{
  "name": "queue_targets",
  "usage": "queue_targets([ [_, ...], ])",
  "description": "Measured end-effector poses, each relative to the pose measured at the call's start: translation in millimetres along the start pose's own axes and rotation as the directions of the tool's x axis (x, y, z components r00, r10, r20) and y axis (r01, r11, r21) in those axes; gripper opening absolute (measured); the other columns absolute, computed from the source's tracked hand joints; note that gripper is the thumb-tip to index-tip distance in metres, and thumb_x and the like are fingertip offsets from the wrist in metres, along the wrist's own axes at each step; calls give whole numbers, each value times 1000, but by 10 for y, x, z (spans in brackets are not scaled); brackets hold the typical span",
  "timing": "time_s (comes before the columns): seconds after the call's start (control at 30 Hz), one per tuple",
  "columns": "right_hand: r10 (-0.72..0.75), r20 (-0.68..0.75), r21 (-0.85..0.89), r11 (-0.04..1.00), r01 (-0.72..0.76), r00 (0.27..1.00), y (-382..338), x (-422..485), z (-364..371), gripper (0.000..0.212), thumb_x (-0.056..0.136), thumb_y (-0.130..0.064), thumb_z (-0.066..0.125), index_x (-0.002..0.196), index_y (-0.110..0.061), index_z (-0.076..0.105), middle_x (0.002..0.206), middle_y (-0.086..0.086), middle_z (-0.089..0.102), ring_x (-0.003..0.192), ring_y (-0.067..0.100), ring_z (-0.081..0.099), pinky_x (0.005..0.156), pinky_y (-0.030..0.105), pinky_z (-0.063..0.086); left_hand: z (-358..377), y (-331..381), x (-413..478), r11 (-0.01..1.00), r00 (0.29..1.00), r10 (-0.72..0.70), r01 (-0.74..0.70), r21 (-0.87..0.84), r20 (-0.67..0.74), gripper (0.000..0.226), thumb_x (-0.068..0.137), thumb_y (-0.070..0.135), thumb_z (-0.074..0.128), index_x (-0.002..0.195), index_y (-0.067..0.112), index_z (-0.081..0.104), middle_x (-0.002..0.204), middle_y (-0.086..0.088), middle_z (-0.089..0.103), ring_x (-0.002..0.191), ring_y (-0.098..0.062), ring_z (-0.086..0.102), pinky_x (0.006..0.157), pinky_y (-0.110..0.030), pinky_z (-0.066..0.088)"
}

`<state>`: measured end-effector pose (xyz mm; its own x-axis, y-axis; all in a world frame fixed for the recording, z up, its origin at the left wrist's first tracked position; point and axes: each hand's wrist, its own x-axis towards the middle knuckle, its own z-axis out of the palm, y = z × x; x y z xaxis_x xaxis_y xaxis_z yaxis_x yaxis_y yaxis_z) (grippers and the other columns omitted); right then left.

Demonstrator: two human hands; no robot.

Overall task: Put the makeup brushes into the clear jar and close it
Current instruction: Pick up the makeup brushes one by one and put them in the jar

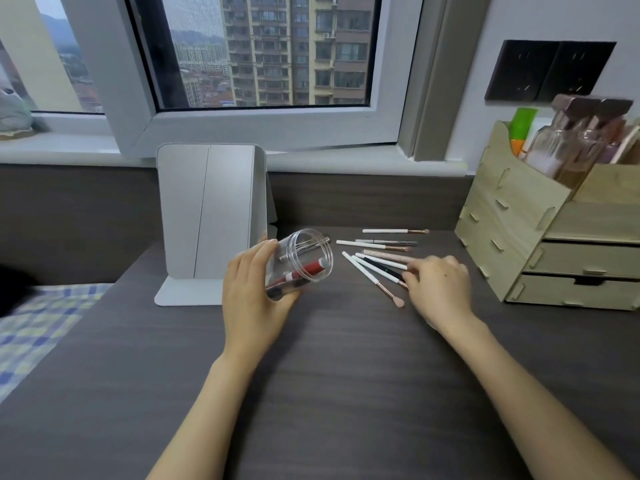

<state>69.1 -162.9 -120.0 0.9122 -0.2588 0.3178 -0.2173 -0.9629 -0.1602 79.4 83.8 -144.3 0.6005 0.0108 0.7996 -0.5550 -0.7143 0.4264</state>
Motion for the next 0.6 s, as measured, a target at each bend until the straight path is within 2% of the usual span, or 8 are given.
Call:
queue_targets([
  [0.03, 33, 100, -141, 990, -19, 994, 73, 49, 56, 24, 92, -25, 47, 102, -15, 68, 109, 8, 67, 105, 31, 52, 86, 36, 38, -1, 2, 2, 1000, 1000, 1, -1, 4, 5, 79, 52, 10, 89, 121, 10, 50, 117, -13, 60, 105, -19, 44, 91, -17, 29],
  [0.1, 46, 165, -263, 965, -1, 985, 165, 93, 154, 25, 93, -24, 46, 106, -14, 65, 115, 8, 64, 109, 29, 51, 90, 36, 38, -4, 8, 5, 1000, 1000, 10, -11, 17, 17, 79, 51, 10, 89, 121, 8, 51, 117, -13, 60, 105, -20, 44, 90, -17, 28],
  [0.2, 2, 157, -293, 955, 44, 988, 184, 145, 219, 23, 92, -19, 48, 108, -12, 63, 116, 8, 62, 111, 28, 51, 90, 34, 39, -4, 6, 11, 1000, 1000, 14, -15, 27, 26, 79, 52, 12, 89, 121, 7, 52, 117, -14, 60, 104, -20, 44, 90, -18, 29],
  [0.3, 25, 138, -257, 966, 12, 990, 186, 184, 235, 19, 90, -17, 53, 104, -11, 65, 112, 8, 65, 110, 28, 53, 89, 34, 41, -3, 7, 13, 999, 1000, 8, -8, 31, 26, 79, 52, 12, 90, 121, 8, 51, 118, -13, 60, 105, -20, 44, 89, -20, 29],
  [0.4, 75, 131, -128, 990, -58, 989, 233, 204, 242, 16, 87, -22, 60, 96, -11, 68, 105, 10, 69, 103, 30, 58, 82, 33, 44, -3, 4, 8, 1000, 1000, 5, -6, 30, 25, 78, 52, 12, 89, 121, 8, 52, 118, -13, 60, 105, -19, 44, 89, -20, 30],
  [0.47, 110, 114, 60, 991, -117, 987, 256, 207, 212, 15, 84, -22, 65, 87, -8, 71, 97, 13, 70, 97, 33, 60, 77, 34, 45, 0, -2, 6, 999, 1000, 2, -3, 34, 27, 78, 52, 12, 89, 121, 8, 52, 118, -13, 60, 105, -20, 43, 89, -20, 30],
  [0.53, 135, 37, 263, 955, -140, 990, 278, 188, 138, 14, 84, -17, 65, 82, -4, 70, 90, 15, 70, 92, 34, 60, 75, 36, 44, 10, -11, 3, 999, 999, 0, -2, 39, 39, 77, 53, 13, 89, 121, 8, 53, 119, -12, 60, 106, -19, 44, 89, -20, 30],
  [0.6, 139, -62, 437, 894, -99, 988, 294, 112, -17, 11, 84, -13, 64, 82, -4, 69, 79, 10, 68, 81, 28, 59, 70, 33, 41, 19, -15, -3, 999, 999, 5, -7, 42, 50, 77, 53, 14, 89, 121, 8, 54, 119, -11, 60, 106, -18, 44, 90, -21, 30],
])
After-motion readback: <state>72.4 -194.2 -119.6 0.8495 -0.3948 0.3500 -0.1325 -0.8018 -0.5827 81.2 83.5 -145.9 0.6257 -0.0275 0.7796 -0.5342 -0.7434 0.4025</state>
